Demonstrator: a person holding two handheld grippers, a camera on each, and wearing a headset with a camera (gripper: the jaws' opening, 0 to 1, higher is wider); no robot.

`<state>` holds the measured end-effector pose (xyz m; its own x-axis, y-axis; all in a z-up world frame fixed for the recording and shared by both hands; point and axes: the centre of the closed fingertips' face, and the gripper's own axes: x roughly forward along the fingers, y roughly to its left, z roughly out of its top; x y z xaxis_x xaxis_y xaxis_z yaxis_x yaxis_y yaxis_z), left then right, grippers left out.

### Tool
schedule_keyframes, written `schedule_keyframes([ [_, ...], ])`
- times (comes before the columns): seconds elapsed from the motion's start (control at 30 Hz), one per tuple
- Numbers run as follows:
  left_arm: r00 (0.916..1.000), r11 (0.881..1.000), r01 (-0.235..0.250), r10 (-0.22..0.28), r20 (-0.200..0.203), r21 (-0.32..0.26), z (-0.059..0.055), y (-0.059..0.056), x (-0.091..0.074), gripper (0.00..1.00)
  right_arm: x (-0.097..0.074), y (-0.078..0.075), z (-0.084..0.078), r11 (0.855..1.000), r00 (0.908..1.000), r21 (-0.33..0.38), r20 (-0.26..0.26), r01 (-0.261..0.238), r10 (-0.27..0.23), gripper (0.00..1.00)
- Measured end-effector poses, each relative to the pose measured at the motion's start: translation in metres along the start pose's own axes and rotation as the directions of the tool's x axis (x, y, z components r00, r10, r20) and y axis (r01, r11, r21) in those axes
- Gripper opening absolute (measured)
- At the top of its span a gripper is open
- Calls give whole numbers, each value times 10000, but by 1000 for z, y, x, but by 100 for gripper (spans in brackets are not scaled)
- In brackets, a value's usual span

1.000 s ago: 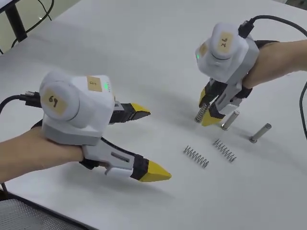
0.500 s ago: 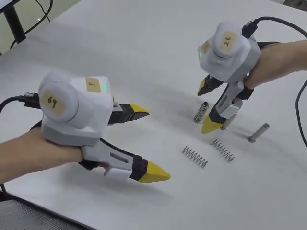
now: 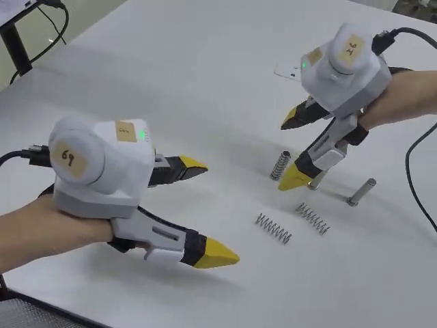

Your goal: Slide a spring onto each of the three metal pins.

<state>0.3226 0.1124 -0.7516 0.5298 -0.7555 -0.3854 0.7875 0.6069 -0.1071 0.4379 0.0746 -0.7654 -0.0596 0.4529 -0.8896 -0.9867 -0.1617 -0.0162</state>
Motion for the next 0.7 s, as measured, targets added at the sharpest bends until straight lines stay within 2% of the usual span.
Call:
schedule_keyframes([
  [0.13,10000,10000,-31,31,9,1,2,2,-1,79,-9,2,2,9991,9978,377,627,210,-234,80],
  [0.17,10000,10000,-22,22,-15,9,2,2,-1,79,-12,2,4,9982,9951,510,916,312,-358,81],
  [0.27,10000,10000,9,-8,-99,91,3,2,-2,79,-23,2,3,9950,9894,808,1285,581,-682,83],
  [0.47,10000,9998,26,-24,-96,207,9,2,-2,79,-45,4,-2,9827,9678,1573,2151,977,-1306,87],
  [0.53,10000,9997,53,-51,-80,253,12,1,-1,79,-50,1,-4,9740,9544,1914,2472,1209,-1670,90],
  [0.57,9999,9996,56,-53,-102,277,12,1,0,79,-52,2,-7,9725,9549,2012,2463,1172,-1661,91],
  [0.63,9999,9995,77,-74,-104,301,14,0,0,79,-56,1,-11,9654,9458,2244,2626,1328,-1911,92],
  [0.7,9999,9994,79,-74,-138,332,14,0,1,79,-59,4,-15,9597,9398,2510,2791,1266,-1970,93],
])
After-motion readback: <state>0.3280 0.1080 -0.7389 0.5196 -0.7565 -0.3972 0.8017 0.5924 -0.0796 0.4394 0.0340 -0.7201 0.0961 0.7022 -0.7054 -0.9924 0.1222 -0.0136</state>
